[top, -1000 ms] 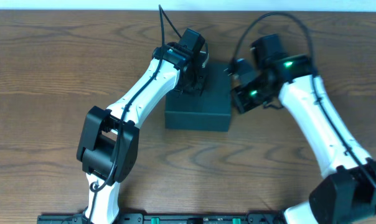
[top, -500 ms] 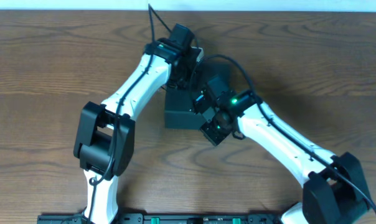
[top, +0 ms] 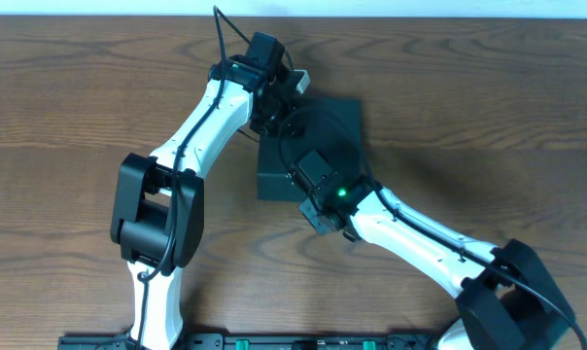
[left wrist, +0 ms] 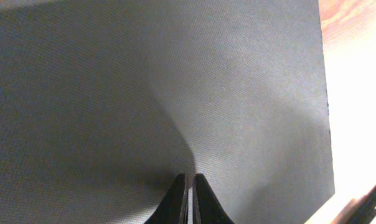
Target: Pack container
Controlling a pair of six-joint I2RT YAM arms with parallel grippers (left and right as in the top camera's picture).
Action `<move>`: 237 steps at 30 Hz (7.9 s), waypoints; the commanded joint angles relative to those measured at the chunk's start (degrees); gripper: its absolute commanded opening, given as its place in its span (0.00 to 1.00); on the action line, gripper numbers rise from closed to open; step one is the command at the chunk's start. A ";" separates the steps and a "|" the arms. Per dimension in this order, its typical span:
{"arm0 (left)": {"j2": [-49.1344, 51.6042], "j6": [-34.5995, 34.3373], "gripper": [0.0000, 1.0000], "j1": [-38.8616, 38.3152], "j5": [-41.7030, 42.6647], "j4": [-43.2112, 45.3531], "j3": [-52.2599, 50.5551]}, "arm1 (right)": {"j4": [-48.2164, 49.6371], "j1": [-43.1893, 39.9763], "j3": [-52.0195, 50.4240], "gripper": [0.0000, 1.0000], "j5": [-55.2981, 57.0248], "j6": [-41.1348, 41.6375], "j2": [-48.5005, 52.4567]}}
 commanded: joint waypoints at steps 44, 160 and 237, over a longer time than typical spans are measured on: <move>1.73 1.16 0.06 0.68 3.63 -1.42 -0.35 | 7.17 0.13 -3.78 0.02 14.03 20.24 -12.92; -121.20 -6.82 0.95 24.85 -40.92 10.10 -85.66 | -18.99 -35.36 -3.41 0.99 -10.38 14.47 -52.52; -121.20 -6.75 0.95 24.85 -39.45 13.25 -90.99 | -16.61 -39.54 -45.86 0.99 -14.38 6.97 -95.36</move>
